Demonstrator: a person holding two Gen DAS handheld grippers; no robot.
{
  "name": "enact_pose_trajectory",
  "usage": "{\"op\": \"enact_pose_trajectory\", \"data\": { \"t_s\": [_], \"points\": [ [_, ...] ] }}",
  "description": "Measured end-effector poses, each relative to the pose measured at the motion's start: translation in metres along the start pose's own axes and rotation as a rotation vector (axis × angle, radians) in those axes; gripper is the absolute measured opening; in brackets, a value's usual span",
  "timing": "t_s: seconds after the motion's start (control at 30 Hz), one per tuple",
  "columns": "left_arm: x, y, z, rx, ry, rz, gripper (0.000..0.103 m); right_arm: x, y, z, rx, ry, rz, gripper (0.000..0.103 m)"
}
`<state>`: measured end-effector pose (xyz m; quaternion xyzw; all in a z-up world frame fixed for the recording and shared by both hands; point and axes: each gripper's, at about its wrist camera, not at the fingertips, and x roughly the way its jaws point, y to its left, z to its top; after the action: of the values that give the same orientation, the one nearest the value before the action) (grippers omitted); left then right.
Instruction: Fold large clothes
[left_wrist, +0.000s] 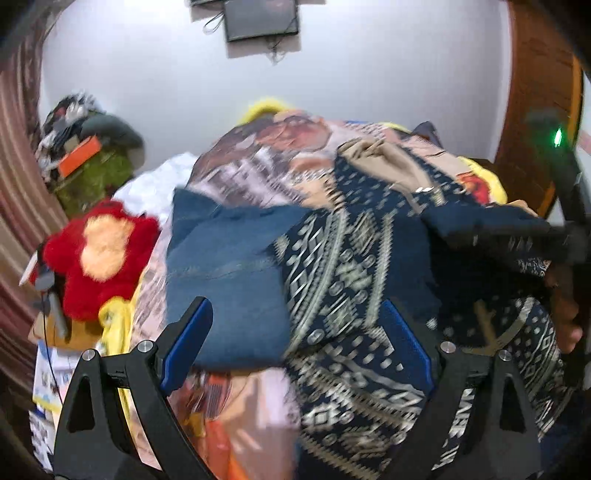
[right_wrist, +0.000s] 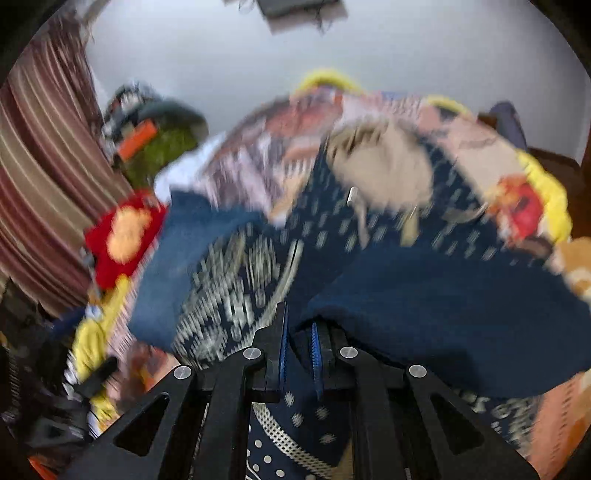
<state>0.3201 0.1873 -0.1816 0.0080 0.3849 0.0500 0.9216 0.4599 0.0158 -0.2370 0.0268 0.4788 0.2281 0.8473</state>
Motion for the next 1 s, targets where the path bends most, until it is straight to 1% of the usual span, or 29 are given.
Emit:
{"op": "enact_pose_trajectory", "data": {
  "t_s": [0.1, 0.2, 0.23, 0.27, 0.33, 0.47, 0.57, 0.6, 0.7, 0.8, 0.87, 0.93, 1.0],
  "points": [
    [0.009, 0.016, -0.018, -0.039, 0.052, -0.020, 0.093, 0.034, 0.002, -0.022, -0.020, 0.090, -0.071, 0.009],
    [0.015, 0.021, -0.031, -0.037, 0.084, -0.010, 0.093, 0.056, -0.003, -0.045, -0.022, 0.156, -0.138, 0.009],
    [0.017, 0.022, -0.036, -0.035, 0.095, -0.010, 0.093, 0.057, -0.005, -0.052, -0.025, 0.146, -0.140, 0.009],
    [0.019, 0.021, -0.040, -0.033, 0.109, -0.012, 0.093, 0.054, -0.005, -0.057, -0.031, 0.120, -0.136, 0.009],
    [0.022, 0.019, -0.044, -0.030, 0.126, -0.016, 0.093, 0.049, -0.005, -0.063, -0.044, 0.130, -0.141, 0.009],
    [0.021, 0.009, -0.045, -0.019, 0.141, -0.033, 0.093, 0.037, -0.006, -0.075, -0.089, 0.222, -0.109, 0.009],
    [0.015, -0.007, -0.038, 0.015, 0.131, -0.054, 0.093, 0.025, -0.010, -0.087, -0.096, 0.285, -0.032, 0.009],
    [0.013, -0.013, -0.035, 0.029, 0.126, -0.055, 0.093, 0.016, -0.014, -0.092, -0.094, 0.291, -0.012, 0.009],
    [0.006, -0.036, -0.022, 0.075, 0.105, -0.069, 0.093, -0.012, -0.028, -0.096, -0.082, 0.265, 0.011, 0.009],
    [0.000, -0.063, -0.005, 0.117, 0.082, -0.099, 0.093, -0.046, -0.049, -0.090, -0.056, 0.187, 0.017, 0.009],
    [-0.001, -0.085, 0.006, 0.147, 0.068, -0.122, 0.093, -0.074, -0.067, -0.084, -0.044, 0.106, -0.018, 0.009],
    [0.000, -0.110, 0.018, 0.179, 0.060, -0.149, 0.093, -0.096, -0.083, -0.077, -0.039, 0.043, -0.070, 0.009],
    [0.003, -0.136, 0.030, 0.209, 0.055, -0.178, 0.093, -0.120, -0.108, -0.070, -0.028, -0.017, -0.130, 0.009]
  ]
}}
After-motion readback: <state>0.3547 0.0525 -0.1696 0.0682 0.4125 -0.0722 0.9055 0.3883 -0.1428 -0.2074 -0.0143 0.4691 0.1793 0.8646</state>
